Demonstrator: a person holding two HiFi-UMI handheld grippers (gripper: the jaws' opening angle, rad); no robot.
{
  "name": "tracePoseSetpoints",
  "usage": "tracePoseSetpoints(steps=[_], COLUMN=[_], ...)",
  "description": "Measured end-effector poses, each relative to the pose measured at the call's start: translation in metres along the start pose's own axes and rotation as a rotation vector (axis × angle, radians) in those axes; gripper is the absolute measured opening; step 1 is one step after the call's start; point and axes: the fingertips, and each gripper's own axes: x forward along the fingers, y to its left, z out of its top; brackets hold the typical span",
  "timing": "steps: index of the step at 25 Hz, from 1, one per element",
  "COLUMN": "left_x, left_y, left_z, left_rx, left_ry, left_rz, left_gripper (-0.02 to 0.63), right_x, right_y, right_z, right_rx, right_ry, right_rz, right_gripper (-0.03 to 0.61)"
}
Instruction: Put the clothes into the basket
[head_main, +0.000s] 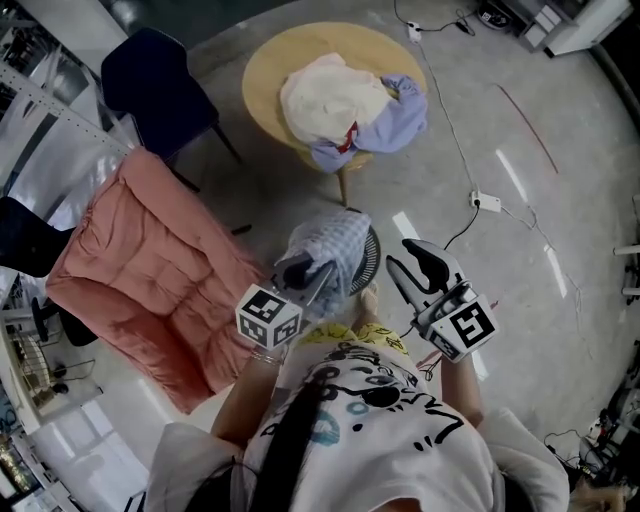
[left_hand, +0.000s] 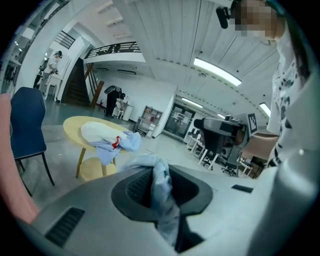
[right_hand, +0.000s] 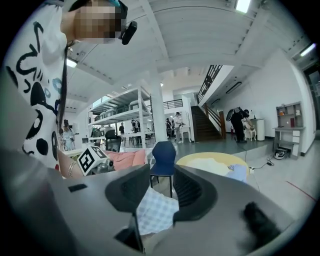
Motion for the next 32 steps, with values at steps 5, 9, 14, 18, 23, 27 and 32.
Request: tracePoseSetpoints(steps=[5, 9, 14, 18, 23, 27, 32], left_x=[0.017, 0.033, 0.053, 0.069, 0.083, 0.088, 0.096], left_y=[0.006, 0.017, 0.027, 0.036, 0.048, 0.060, 0.074], left_z=[-0.020, -0.028, -0.046, -0.062, -0.085, -0.102, -0.126], left_rx=[-0.012, -0.055, -0.086, -0.089, -0.115, -0.139, -0.171], left_ry=[0.041, 0.041, 0.079, 0.111, 0.133, 0.149, 0.148], left_rz=[0.028, 0.053, 0.093, 0.117, 0.149, 0.163, 0.193], left_gripper=[0.074, 0.074, 0.074, 0.074, 0.074, 0.074, 0.074], right_x=[0.009, 0.023, 0.043, 0.063, 0.084, 0.094, 0.099], right_y=[-0.021, -0.038, -0.053, -0.060, -0.068, -0.067, -0.062], right_z=[0.002, -0.003, -0.038, -0.069, -0.112, -0.149, -0.198], right_rx=[-0.003, 0.000, 0.043, 0.052, 0.036, 0.048, 0.068], right_ry=[0.029, 0.059, 0.139, 0.175, 0.233, 0.288, 0.386], right_rz=[0.053, 0.109, 0.193, 0.238, 0.248, 0.271, 0.300], right_gripper=[0.143, 0.143, 0.143, 0.140, 0.060, 0.043, 0.038])
